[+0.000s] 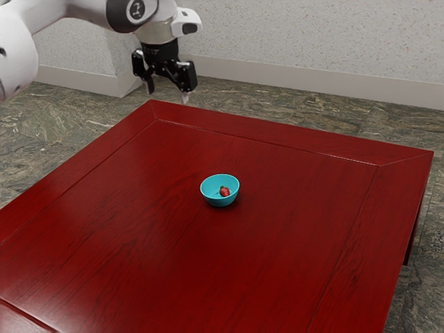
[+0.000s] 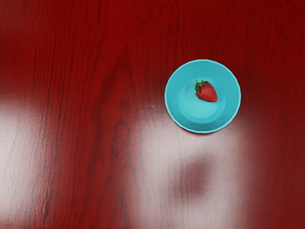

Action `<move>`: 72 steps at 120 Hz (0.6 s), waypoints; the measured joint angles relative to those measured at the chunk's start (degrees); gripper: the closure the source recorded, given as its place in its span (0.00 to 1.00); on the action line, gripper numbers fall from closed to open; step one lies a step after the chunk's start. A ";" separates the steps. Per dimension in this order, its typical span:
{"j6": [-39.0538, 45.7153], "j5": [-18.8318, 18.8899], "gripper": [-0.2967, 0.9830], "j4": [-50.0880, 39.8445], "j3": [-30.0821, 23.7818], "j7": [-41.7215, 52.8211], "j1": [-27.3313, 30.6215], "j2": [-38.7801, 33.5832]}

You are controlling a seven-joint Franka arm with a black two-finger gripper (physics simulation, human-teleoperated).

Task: Take strawberry from the bowl

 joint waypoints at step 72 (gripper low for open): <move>18.18 -5.18 0.44 -15.72 -0.36 -3.64 -0.54 9.75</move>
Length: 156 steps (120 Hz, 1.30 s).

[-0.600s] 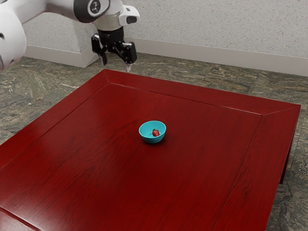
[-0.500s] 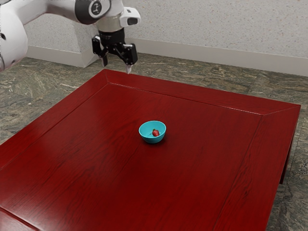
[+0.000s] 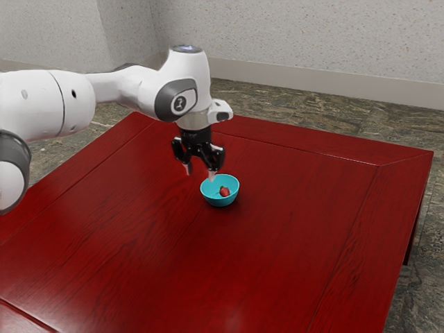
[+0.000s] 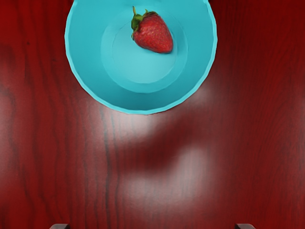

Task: Take strawberry from the bowl

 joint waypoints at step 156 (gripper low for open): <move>13.87 0.80 0.62 20.95 -0.03 -1.81 1.76 26.80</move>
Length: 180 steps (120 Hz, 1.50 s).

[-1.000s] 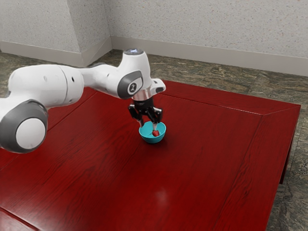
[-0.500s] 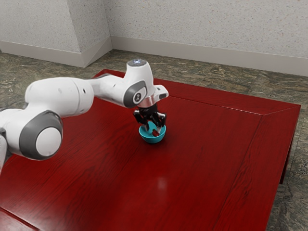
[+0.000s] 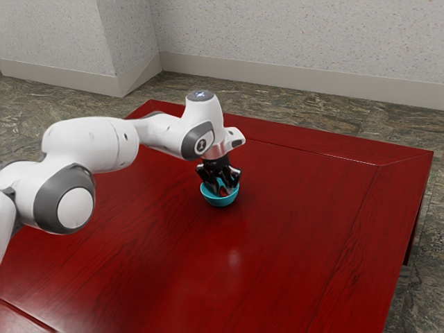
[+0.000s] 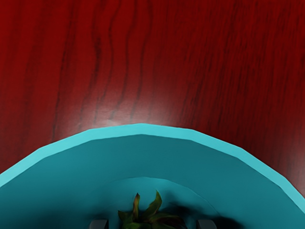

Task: Take strawberry from the bowl

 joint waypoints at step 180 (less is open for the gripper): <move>1.15 4.64 0.76 4.95 -7.58 -4.62 -8.55 1.03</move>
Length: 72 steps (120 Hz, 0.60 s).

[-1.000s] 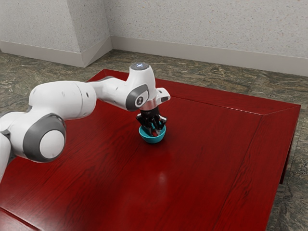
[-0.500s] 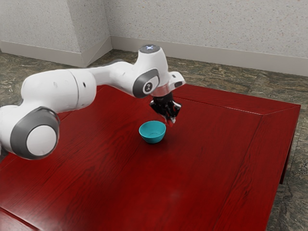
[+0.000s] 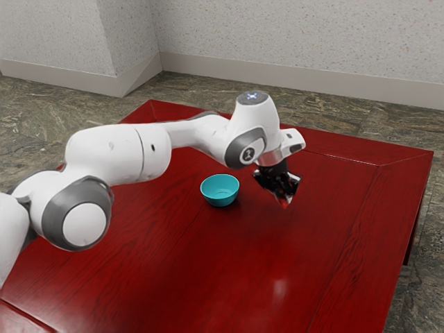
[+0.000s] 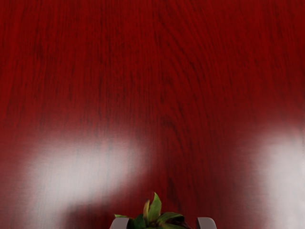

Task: Take strawberry from the bowl

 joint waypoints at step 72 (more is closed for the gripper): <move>-16.68 0.31 0.27 -9.24 2.11 1.74 0.06 -28.46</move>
